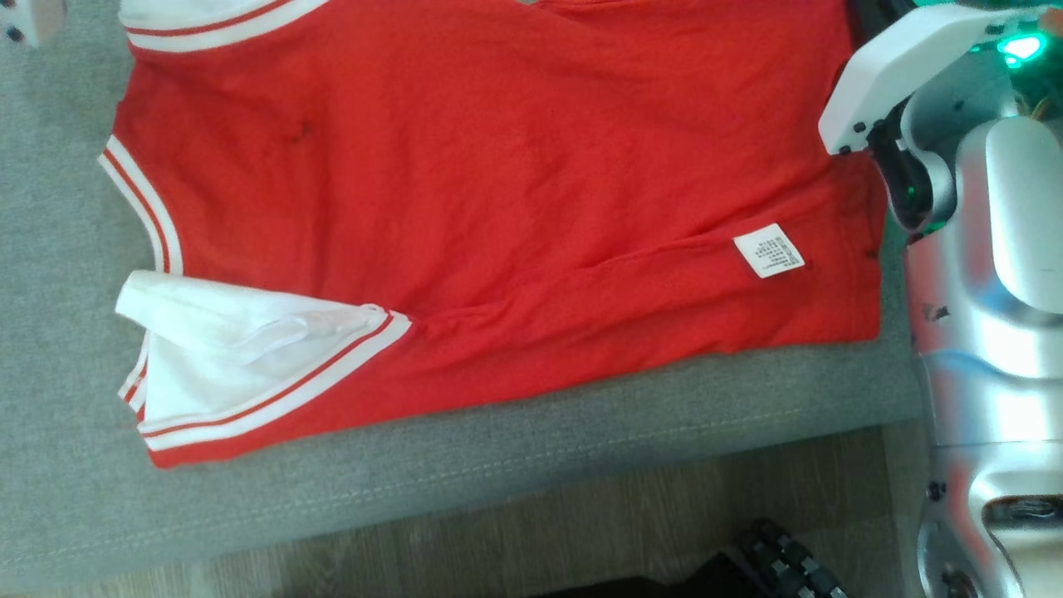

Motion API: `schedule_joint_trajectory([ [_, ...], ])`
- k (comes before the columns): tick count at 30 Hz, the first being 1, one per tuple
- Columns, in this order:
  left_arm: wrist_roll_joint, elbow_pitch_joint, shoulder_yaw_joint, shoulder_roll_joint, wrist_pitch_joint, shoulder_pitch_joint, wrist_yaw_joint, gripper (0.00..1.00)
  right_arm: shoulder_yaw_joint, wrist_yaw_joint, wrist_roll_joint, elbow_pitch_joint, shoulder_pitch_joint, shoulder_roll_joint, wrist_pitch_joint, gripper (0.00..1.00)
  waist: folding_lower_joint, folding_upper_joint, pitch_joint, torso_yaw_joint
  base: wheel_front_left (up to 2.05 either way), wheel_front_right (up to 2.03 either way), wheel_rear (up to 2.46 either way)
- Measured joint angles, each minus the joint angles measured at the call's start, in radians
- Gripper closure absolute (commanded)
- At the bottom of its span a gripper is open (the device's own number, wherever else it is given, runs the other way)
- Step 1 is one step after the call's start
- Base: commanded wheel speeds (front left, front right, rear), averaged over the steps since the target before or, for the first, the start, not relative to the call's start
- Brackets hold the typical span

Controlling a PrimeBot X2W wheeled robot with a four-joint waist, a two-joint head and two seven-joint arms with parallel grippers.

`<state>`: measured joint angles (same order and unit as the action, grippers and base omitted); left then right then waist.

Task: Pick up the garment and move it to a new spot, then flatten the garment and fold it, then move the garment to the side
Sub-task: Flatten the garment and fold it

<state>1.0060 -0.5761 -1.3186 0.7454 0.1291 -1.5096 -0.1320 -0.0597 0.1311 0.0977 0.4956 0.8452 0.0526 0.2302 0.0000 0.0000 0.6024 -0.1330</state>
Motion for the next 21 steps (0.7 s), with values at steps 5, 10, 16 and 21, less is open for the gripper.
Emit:
schedule_joint_trajectory([
  [5, -0.015, 0.0, -0.002, -0.005, -0.033, 0.028, 0.0, 1.0, 0.002, 0.0, -0.01, 0.012, 0.011, 0.001, -0.017, 1.0, 0.0, 0.0, -0.012, 0.004, 0.0, 0.0, 0.0],
  [10, -0.058, -0.047, -0.002, -0.02, -0.185, 0.014, 0.0, 1.0, -0.006, 0.0, -0.013, 0.035, 0.072, 0.002, -0.059, 1.0, 0.0, 0.0, -0.038, 0.014, 0.0, 0.0, 0.0],
  [16, -0.045, -0.121, 0.0, -0.063, -0.311, -0.026, 0.0, 1.0, -0.055, 0.0, -0.026, 0.081, 0.161, 0.007, -0.103, 1.0, 0.0, 0.0, -0.06, 0.046, 0.0, 0.0, 0.0],
  [21, -0.023, -0.052, 0.0, -0.072, -0.356, 0.015, 0.0, 1.0, -0.074, 0.0, -0.025, 0.098, 0.144, 0.01, -0.107, 1.0, 0.0, 0.0, -0.086, 0.087, 0.0, 0.0, 0.0],
])
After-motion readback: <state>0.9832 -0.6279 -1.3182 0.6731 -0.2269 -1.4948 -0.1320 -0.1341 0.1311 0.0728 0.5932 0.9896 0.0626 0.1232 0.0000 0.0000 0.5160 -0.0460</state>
